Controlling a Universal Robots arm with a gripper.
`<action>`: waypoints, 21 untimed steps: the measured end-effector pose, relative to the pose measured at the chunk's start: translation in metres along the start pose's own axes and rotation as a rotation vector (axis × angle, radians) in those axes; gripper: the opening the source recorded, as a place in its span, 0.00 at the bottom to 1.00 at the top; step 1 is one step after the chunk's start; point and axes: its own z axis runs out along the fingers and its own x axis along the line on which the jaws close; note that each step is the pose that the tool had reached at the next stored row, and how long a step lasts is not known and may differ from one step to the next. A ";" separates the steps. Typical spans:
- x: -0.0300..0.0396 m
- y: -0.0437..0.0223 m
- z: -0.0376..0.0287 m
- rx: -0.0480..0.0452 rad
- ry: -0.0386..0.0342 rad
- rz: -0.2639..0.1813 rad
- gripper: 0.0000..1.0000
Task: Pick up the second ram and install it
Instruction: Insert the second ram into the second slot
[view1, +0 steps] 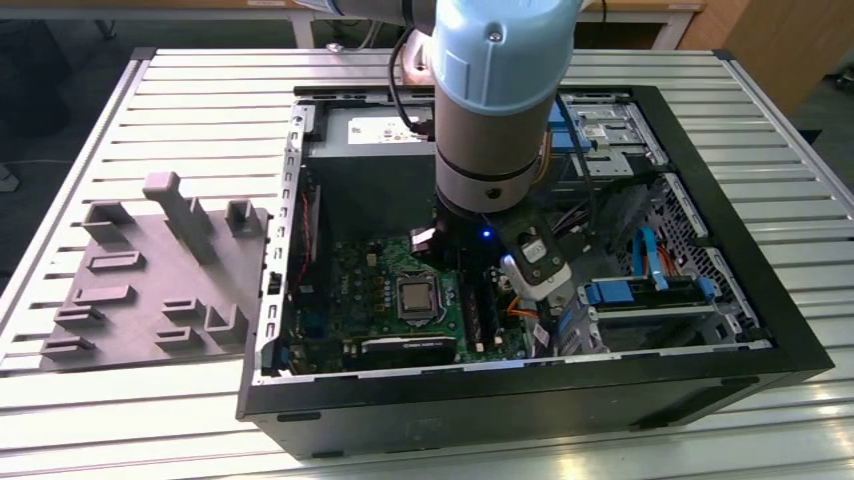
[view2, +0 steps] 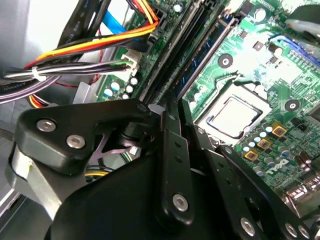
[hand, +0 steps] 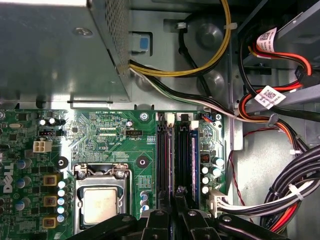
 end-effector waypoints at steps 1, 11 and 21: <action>0.0000 0.0000 0.0000 0.0002 0.0001 0.000 0.18; -0.0007 0.0009 -0.0102 0.0002 0.0000 0.000 0.18; -0.0022 0.0025 -0.0299 0.0001 -0.0016 0.000 0.18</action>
